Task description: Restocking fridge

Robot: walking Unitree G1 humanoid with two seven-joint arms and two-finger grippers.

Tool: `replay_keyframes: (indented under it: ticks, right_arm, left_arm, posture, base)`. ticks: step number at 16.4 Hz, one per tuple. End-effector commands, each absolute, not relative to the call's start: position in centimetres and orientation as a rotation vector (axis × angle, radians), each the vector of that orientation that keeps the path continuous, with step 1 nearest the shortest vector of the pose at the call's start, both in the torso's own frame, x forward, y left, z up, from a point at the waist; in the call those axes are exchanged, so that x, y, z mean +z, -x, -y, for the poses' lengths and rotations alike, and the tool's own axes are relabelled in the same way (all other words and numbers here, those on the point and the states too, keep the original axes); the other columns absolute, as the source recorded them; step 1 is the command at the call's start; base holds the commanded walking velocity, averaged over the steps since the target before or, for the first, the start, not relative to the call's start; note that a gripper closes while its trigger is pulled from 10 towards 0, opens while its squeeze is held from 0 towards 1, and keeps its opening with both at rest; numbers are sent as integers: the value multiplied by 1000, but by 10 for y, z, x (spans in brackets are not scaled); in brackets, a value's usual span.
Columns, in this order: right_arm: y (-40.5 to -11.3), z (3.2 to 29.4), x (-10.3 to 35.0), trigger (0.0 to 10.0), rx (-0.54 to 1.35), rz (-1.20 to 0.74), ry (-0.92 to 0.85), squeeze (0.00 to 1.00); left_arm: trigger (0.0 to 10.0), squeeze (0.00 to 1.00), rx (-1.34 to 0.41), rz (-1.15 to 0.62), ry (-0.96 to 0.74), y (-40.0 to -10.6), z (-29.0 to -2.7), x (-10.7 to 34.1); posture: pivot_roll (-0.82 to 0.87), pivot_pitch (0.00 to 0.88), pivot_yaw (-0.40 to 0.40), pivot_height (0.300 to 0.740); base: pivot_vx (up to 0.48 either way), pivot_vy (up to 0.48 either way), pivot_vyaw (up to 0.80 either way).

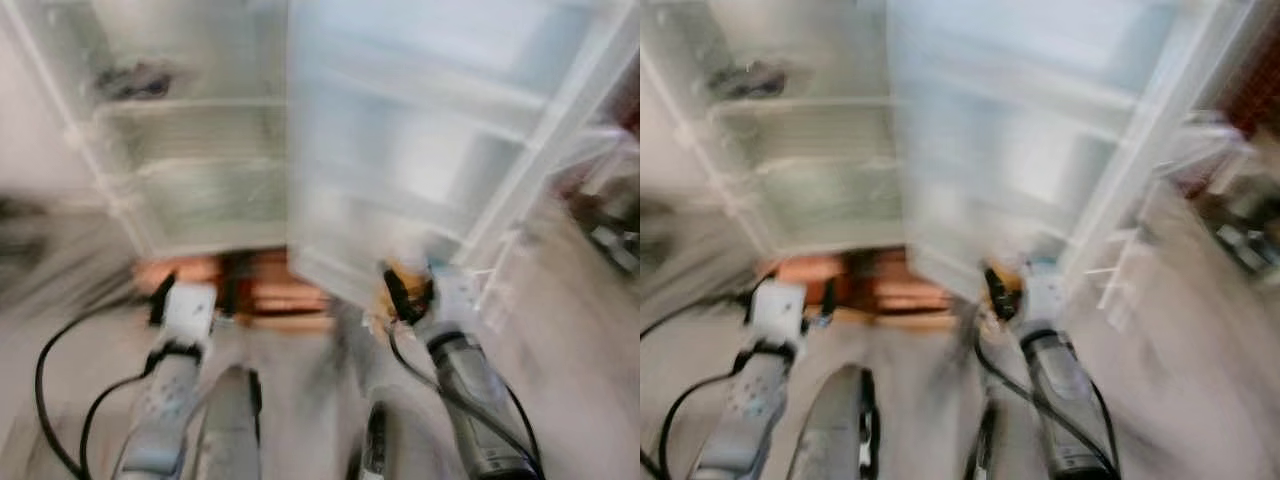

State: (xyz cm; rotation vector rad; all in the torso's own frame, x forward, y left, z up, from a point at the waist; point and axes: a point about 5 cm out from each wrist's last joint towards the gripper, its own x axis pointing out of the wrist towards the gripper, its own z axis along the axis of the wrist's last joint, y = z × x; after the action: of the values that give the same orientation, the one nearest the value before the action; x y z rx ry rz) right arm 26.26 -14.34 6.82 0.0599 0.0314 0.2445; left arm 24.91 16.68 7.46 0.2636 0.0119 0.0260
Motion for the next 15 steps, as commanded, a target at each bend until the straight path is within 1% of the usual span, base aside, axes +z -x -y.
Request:
replay_keyframes:
  ticks: [1,6,9,13,15]
  right_arm:
    - [-270,136,78,10000,266,3,-62,0]
    - [-275,139,82,10000,254,25,-44,0]
    - [-276,142,85,10000,229,45,-32,0]
    - [-277,140,88,10000,222,60,-26,0]
    - [-279,139,89,10000,226,66,-24,0]
  left_arm:
    - [10000,0,50,-96,-250,-239,-172,59]
    - [10000,0,48,-128,-217,-234,-170,56]
    - [10000,0,28,-127,-216,-234,-168,56]
    - [10000,0,1,-104,-205,-240,-166,62]
    - [10000,0,3,-105,-204,-241,-166,62]
  posture:
    - [107,142,-49,628]
    - [108,150,-52,628]
    - [102,155,-56,628]
    - [102,159,-57,628]
    - [102,158,-57,628]
  base:
    - [0,0,0]
    - [0,0,0]
    - [0,251,0]
    - [0,0,0]
    - [294,0,0]
